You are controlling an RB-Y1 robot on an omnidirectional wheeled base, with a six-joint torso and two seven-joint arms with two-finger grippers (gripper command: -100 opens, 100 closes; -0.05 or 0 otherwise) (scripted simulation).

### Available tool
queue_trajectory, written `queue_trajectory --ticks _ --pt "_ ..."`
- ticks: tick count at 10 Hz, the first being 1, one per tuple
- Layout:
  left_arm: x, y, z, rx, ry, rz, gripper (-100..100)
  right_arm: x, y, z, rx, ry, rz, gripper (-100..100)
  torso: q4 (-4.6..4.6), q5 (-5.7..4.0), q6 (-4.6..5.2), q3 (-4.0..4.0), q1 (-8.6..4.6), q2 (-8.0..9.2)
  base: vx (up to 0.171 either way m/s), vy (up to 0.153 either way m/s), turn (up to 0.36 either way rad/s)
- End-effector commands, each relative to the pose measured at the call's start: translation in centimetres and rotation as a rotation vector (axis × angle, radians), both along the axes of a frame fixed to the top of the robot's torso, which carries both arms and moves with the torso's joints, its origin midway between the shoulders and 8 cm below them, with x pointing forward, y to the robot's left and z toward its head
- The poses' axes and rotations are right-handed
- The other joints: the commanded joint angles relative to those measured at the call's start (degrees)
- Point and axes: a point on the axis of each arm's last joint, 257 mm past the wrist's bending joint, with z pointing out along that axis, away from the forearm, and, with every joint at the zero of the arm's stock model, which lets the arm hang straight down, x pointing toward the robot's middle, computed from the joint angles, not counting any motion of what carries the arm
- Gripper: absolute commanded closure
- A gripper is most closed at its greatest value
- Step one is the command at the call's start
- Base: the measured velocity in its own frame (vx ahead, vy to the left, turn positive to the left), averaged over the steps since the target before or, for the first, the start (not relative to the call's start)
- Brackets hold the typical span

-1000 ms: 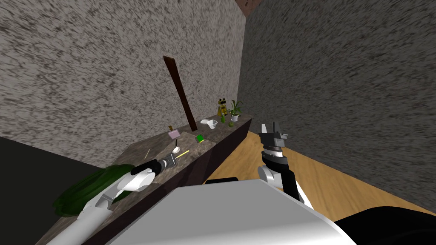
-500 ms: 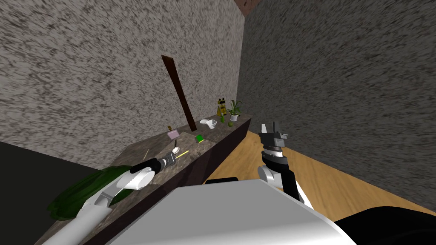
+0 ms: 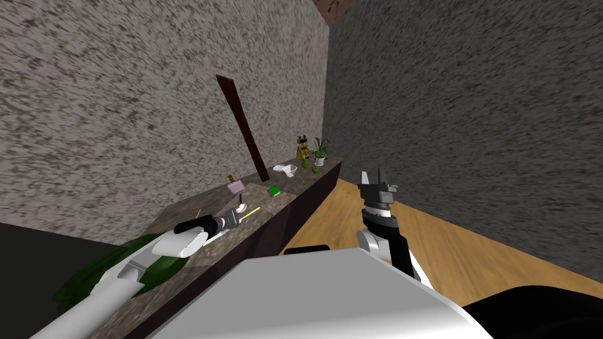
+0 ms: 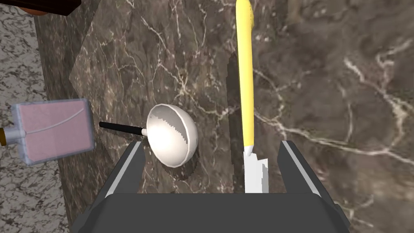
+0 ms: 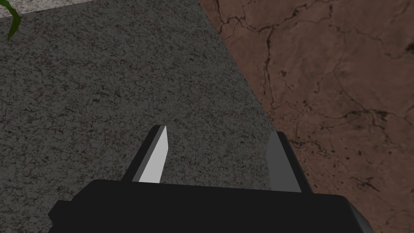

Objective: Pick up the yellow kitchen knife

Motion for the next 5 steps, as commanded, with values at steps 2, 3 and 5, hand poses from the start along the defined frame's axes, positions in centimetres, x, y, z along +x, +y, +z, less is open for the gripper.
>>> queue_trajectory --ticks 2,3,5 --pt "-1.0 1.4 0.1 -0.001 0.068 0.031 -100 0.0 0.0 0.0 0.000 0.000 0.000 0 -0.01 -0.01 0.01 -0.02 -0.03 -0.03 -0.071 0.022 -0.152" --pt "-1.5 1.9 0.0 -0.001 0.096 0.045 -100 0.0 0.0 0.0 0.000 0.000 0.000 0 -0.01 -0.01 0.01 -0.01 -0.02 -0.01 -0.088 0.029 -0.144" --pt "-2.6 3.0 0.0 -0.001 0.153 0.073 -100 0.0 0.0 0.0 0.000 0.000 0.000 0 0.01 0.00 0.00 0.03 0.02 0.05 -0.090 0.031 -0.168"
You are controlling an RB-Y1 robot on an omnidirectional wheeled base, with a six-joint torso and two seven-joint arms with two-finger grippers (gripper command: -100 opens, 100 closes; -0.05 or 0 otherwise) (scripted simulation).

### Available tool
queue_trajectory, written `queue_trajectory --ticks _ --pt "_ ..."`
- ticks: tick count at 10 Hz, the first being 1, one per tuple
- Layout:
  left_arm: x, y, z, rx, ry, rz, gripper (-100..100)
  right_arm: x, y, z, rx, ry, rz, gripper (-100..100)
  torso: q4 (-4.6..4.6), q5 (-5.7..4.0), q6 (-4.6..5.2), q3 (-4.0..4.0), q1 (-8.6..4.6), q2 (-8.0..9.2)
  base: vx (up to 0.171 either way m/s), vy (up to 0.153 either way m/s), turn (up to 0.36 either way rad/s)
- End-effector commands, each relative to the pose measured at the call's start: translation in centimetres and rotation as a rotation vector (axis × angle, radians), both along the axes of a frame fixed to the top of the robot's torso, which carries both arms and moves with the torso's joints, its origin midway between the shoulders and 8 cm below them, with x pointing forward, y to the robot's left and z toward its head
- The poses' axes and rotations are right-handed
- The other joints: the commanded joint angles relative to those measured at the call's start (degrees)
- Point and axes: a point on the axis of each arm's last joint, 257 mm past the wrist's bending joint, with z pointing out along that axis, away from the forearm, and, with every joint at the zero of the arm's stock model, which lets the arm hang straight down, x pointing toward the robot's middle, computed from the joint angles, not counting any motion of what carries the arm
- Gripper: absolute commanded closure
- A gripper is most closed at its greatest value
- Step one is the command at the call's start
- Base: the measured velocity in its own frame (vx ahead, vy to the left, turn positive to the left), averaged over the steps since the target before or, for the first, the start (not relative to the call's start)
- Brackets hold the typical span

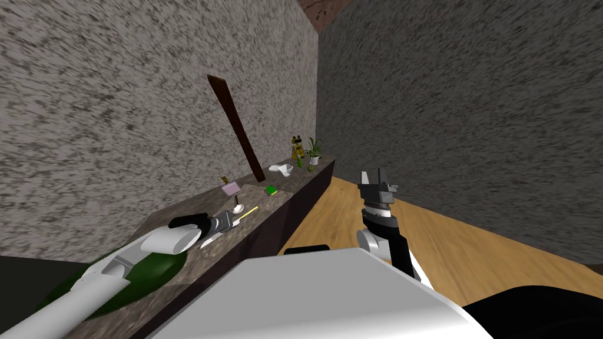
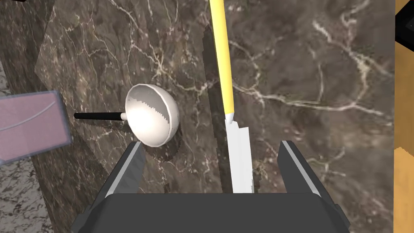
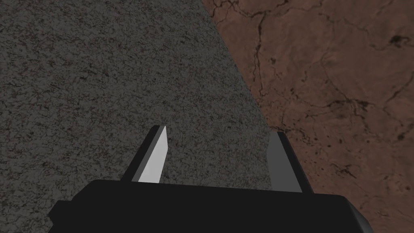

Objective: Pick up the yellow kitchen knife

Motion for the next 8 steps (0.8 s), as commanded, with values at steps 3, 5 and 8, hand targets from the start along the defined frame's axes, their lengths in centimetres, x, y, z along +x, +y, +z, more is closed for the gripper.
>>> queue_trajectory --ticks 3,5,8 --pt "-2.1 1.8 -0.1 -0.001 0.104 0.056 -100 0.0 0.0 0.0 0.000 0.000 0.000 0 -0.01 -0.01 -0.01 -0.03 -0.04 -0.06 -0.073 0.016 -0.143" --pt "-3.2 2.7 -0.1 -0.003 0.154 0.086 -100 0.0 0.0 0.0 0.000 0.000 0.000 0 -0.02 -0.01 -0.01 -0.05 -0.04 -0.08 -0.071 0.014 -0.144" --pt "-4.9 3.5 -0.3 -0.016 0.221 0.132 -100 0.0 0.0 0.0 0.000 0.000 0.000 0 -0.03 0.00 -0.02 -0.09 -0.03 -0.16 -0.043 0.014 -0.109"
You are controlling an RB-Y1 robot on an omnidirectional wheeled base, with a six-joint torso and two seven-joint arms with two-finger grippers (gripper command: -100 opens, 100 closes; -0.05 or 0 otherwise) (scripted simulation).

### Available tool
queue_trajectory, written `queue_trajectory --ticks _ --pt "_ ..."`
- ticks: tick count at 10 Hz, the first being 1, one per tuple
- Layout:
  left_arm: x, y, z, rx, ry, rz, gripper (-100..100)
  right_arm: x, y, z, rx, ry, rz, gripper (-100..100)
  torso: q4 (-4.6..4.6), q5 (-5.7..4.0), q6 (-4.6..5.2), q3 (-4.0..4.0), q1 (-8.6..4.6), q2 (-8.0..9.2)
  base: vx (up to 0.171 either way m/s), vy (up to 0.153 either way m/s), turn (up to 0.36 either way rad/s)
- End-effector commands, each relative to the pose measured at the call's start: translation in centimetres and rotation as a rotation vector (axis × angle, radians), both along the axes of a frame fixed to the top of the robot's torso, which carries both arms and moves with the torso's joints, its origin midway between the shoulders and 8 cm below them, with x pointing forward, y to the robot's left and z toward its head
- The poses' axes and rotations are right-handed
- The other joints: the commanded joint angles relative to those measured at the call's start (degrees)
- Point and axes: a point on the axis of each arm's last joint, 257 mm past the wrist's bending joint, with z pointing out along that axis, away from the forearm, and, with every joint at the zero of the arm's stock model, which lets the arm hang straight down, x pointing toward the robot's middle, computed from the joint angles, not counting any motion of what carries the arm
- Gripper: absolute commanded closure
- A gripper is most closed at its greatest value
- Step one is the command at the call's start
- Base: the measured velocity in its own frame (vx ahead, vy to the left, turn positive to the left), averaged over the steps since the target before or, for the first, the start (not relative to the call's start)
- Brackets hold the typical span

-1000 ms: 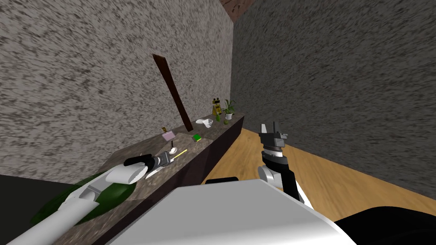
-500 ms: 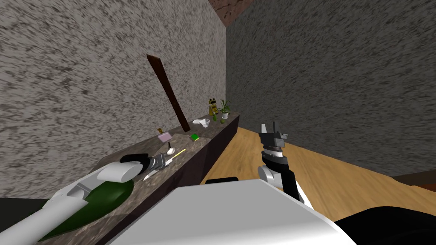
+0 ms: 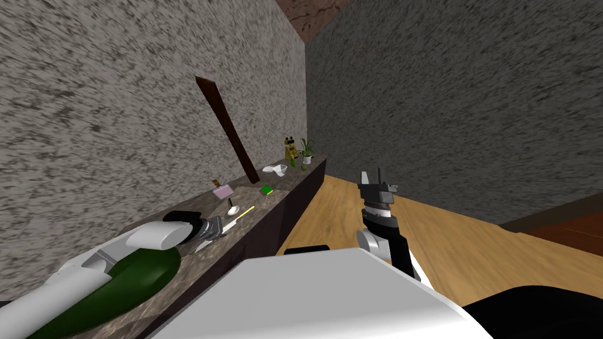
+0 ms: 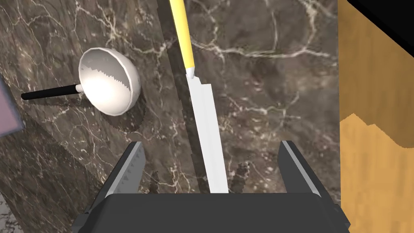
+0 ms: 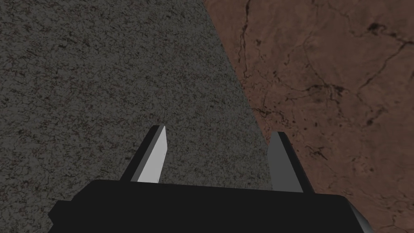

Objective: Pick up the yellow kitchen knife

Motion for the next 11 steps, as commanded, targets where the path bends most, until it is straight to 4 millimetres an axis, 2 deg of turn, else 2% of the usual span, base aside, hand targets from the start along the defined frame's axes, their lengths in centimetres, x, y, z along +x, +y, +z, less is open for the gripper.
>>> queue_trajectory --ticks 1,4,9,11 --pt "-1.8 0.4 -0.5 -0.021 0.056 0.047 -100 0.0 0.0 0.0 0.000 0.000 0.000 0 0.00 0.00 0.00 0.00 0.00 0.00 0.000 0.014 -0.135" --pt "-4.4 0.4 -1.5 -0.070 0.132 0.121 -100 0.0 0.0 0.0 0.000 0.000 0.000 0 -0.07 0.02 0.01 -0.18 0.09 -0.32 0.059 0.031 -0.127" --pt "-10.5 -0.6 -3.8 -0.177 0.297 0.276 -100 0.0 0.0 0.0 0.000 0.000 0.000 0 -0.13 0.05 -0.01 -0.32 0.18 -0.53 0.108 0.056 -0.092" --pt "-12.3 -1.1 -4.3 -0.206 0.345 0.319 -100 0.0 0.0 0.0 0.000 0.000 0.000 0 -0.13 0.06 0.00 -0.32 0.20 -0.54 0.088 0.050 -0.068"
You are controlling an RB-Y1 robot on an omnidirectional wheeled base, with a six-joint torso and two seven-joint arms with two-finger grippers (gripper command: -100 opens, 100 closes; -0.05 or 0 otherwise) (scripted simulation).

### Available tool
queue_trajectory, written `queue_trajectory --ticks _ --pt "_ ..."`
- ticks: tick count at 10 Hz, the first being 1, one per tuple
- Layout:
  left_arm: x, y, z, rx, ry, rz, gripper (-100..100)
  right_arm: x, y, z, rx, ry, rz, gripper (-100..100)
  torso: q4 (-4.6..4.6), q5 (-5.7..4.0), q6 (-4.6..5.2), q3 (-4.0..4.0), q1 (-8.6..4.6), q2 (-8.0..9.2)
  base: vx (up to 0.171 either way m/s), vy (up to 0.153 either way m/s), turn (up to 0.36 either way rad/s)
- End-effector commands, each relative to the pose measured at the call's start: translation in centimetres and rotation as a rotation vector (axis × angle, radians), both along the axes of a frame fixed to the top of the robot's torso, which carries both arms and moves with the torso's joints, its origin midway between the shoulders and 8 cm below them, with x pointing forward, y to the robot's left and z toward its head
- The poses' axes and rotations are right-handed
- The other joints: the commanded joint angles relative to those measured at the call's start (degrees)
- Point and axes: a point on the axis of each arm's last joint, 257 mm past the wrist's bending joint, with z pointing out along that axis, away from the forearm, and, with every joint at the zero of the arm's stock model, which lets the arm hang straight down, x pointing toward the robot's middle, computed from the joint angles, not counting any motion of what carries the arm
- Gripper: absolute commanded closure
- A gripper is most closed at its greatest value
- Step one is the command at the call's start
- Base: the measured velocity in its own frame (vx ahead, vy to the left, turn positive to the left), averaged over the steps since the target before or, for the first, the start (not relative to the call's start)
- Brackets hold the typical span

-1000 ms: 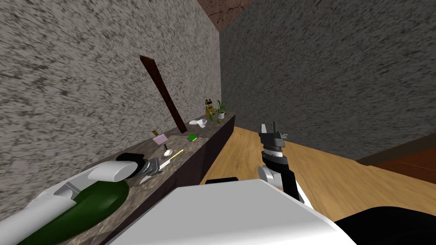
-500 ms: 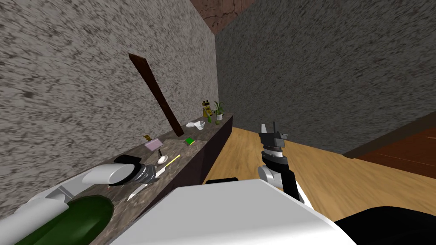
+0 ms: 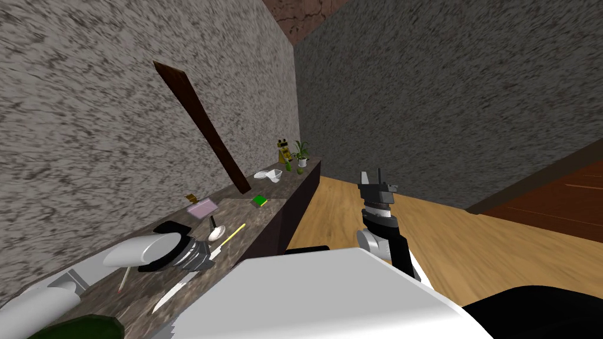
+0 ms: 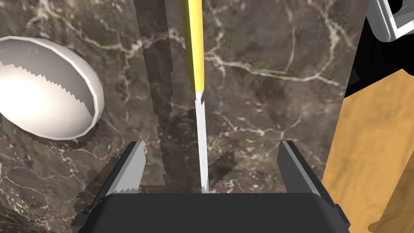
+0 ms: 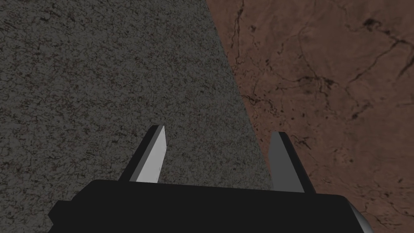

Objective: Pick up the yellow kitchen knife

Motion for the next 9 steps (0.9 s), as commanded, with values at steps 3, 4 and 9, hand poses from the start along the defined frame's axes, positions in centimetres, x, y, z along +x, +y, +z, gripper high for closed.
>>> queue_trajectory --ticks 3,4,9 --pt "-1.3 -0.7 -0.5 -0.019 0.035 0.029 0 0.0 0.0 0.0 0.000 0.000 0.000 0 0.02 -0.02 -0.01 0.06 -0.08 0.12 0.047 0.025 -0.026" --pt "-1.7 -0.2 -1.5 -0.017 0.030 0.035 -100 0.0 0.0 0.0 0.000 0.000 0.000 0 0.06 -0.04 -0.02 0.14 -0.16 0.24 0.007 -0.012 -0.050" --pt "-1.9 -0.2 -1.8 -0.019 0.030 0.039 100 0.0 0.0 0.0 0.000 0.000 0.000 0 0.09 -0.04 -0.01 0.21 -0.21 0.35 0.002 -0.007 -0.010"
